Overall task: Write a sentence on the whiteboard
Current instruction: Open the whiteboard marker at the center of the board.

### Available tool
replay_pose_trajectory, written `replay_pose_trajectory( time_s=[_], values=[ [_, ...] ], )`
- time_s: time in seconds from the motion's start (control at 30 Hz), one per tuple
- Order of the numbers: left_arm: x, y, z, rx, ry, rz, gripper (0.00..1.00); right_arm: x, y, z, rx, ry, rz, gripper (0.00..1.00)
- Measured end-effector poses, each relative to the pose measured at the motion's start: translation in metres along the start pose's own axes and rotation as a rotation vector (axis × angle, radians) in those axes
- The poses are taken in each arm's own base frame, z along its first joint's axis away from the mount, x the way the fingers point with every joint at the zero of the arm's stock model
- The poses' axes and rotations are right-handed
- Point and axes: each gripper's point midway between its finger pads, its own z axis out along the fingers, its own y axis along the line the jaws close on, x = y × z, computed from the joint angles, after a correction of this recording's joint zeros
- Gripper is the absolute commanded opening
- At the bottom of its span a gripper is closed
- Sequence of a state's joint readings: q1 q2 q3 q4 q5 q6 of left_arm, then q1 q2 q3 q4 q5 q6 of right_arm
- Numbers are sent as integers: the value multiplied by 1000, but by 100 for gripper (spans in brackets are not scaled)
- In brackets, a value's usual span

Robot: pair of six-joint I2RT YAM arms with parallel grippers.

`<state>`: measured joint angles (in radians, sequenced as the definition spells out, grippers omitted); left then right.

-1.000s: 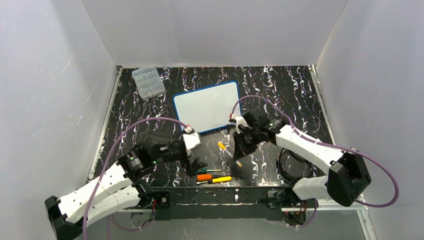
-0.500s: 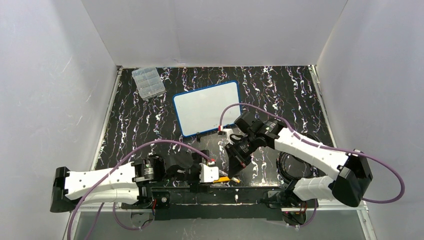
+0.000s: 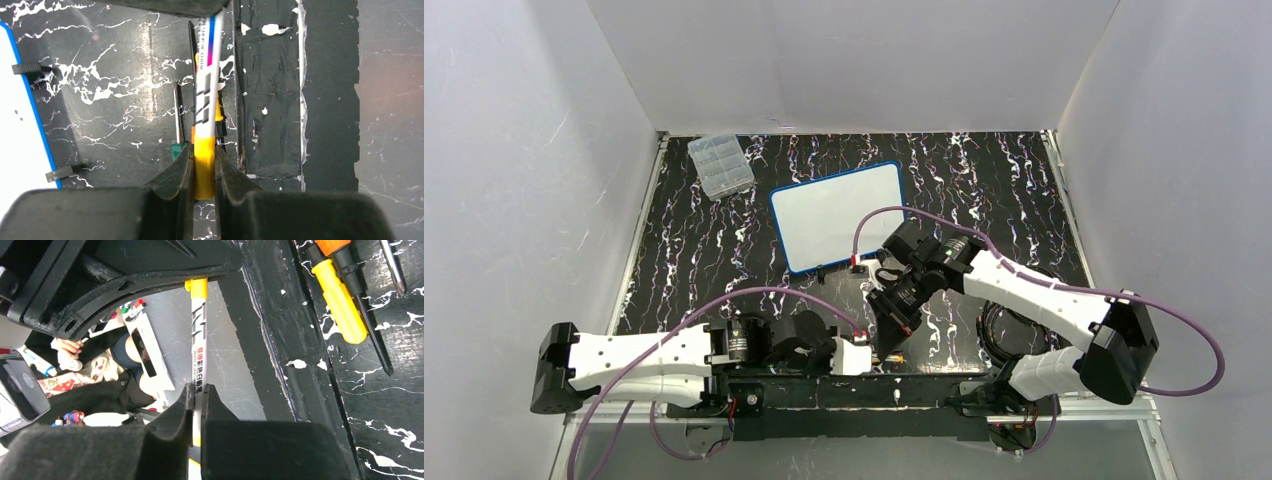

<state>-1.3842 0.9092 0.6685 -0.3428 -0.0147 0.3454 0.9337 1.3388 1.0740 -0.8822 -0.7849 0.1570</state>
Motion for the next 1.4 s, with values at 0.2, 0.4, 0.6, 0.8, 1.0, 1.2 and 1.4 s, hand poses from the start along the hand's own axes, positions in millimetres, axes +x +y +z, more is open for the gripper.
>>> replay_pose_trajectory(
  time_s=[0.2,0.4,0.6,0.8,1.0,1.2,1.4],
  values=[
    [-1,1,-1,-11,5,-44,0,-10,-6,-5,72,-66,-3,76],
    [-11,23,-21,-69,-89,-146,0,-32,0,-22,127,-330,-54,86],
    [-15,37,-28,-54,-127,-239,0,-59,7,-39,123,-587,-41,78],
    [-22,39,-30,-1,-163,-317,0,-75,8,-42,48,-755,4,60],
    [-24,37,-26,52,-156,-359,0,-84,14,-43,11,-785,16,40],
    [-21,36,-23,74,-138,-391,0,-82,10,-36,7,-748,31,41],
    [-19,39,-22,73,-132,-422,0,-74,7,-30,7,-702,29,37]
  ],
)
